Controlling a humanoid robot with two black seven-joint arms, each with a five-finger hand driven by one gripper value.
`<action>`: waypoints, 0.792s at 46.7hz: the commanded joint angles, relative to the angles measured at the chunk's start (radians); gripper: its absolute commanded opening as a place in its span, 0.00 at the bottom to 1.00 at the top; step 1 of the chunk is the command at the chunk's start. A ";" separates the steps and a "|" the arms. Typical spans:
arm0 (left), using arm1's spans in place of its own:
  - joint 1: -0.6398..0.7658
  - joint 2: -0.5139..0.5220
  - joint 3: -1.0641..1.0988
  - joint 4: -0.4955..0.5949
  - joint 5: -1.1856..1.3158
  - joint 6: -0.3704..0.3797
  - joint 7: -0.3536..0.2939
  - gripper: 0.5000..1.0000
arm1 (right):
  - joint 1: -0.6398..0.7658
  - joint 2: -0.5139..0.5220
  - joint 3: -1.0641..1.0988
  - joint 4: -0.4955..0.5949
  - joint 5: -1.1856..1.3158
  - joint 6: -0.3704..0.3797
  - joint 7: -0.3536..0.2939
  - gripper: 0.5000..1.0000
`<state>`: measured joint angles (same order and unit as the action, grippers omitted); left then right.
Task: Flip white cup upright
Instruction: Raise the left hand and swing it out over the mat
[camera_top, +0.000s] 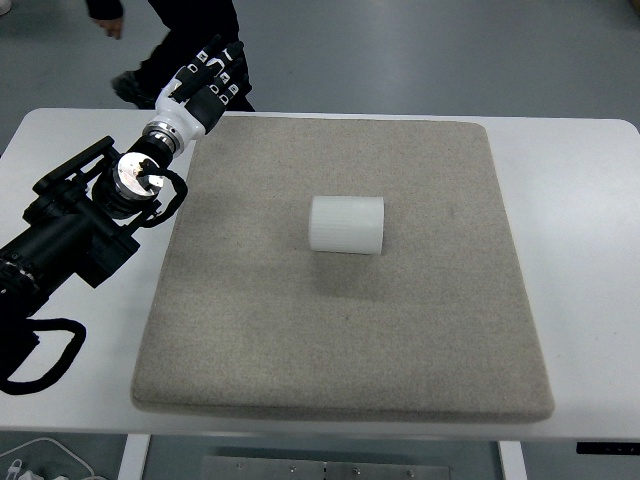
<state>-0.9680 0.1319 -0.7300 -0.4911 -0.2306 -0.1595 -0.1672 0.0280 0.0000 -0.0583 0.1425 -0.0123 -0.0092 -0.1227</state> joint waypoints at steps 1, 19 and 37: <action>0.000 0.000 0.000 0.000 0.001 0.000 0.000 0.99 | 0.000 0.000 0.000 0.000 0.000 0.000 0.000 0.86; -0.028 0.011 -0.006 0.002 -0.010 0.000 0.002 0.99 | 0.000 0.000 0.000 0.000 0.000 0.000 0.000 0.86; -0.055 0.022 0.011 0.019 0.011 -0.028 0.002 0.99 | 0.000 0.000 0.000 -0.001 0.000 0.000 0.000 0.86</action>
<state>-1.0028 0.1530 -0.7272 -0.4723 -0.2310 -0.1856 -0.1655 0.0282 0.0000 -0.0583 0.1423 -0.0123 -0.0092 -0.1227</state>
